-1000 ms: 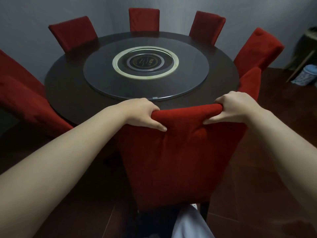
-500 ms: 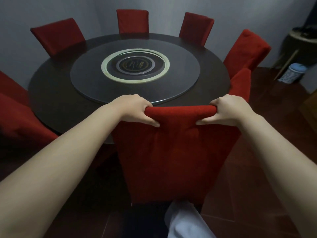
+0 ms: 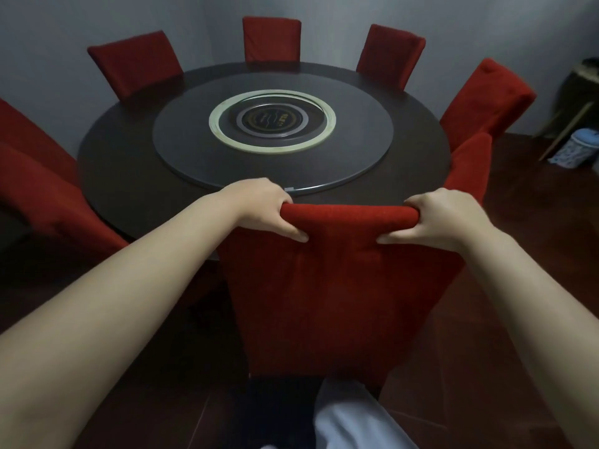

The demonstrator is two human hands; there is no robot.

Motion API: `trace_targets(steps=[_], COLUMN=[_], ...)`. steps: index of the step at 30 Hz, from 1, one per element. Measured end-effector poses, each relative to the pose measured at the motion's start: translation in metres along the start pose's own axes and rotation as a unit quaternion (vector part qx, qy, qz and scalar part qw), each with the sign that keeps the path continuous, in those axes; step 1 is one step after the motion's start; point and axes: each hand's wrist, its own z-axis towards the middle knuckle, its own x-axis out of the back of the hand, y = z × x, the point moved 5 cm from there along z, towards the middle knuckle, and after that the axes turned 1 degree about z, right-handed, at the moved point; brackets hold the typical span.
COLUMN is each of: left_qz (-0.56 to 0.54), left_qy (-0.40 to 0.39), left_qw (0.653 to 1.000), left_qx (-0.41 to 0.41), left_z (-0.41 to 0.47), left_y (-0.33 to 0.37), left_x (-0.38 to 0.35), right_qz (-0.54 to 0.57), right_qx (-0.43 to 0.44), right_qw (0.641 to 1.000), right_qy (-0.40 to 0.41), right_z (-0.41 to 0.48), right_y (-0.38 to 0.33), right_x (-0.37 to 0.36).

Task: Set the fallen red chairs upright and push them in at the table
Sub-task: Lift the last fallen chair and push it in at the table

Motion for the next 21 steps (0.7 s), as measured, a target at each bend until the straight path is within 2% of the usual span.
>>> trace_targets(steps=[3, 12, 21], left_qz=[0.017, 0.011, 0.034], left_qy=[-0.01, -0.012, -0.059], left_qw=[1.0, 1.0, 0.997], left_qx=[-0.01, 0.013, -0.048], left_z=[-0.018, -0.032, -0.043], left_y=[-0.005, -0.005, 0.038], left_x=[-0.015, -0.021, -0.048], right_qz=[-0.032, -0.014, -0.001], right_qx=[0.021, 0.021, 0.051], right_qw=[0.999, 0.998, 0.994], right_qy=[0.025, 0.053, 0.099], right_z=[-0.023, -0.035, -0.074], right_y=[-0.018, -0.027, -0.012], right_x=[-0.013, -0.02, -0.022])
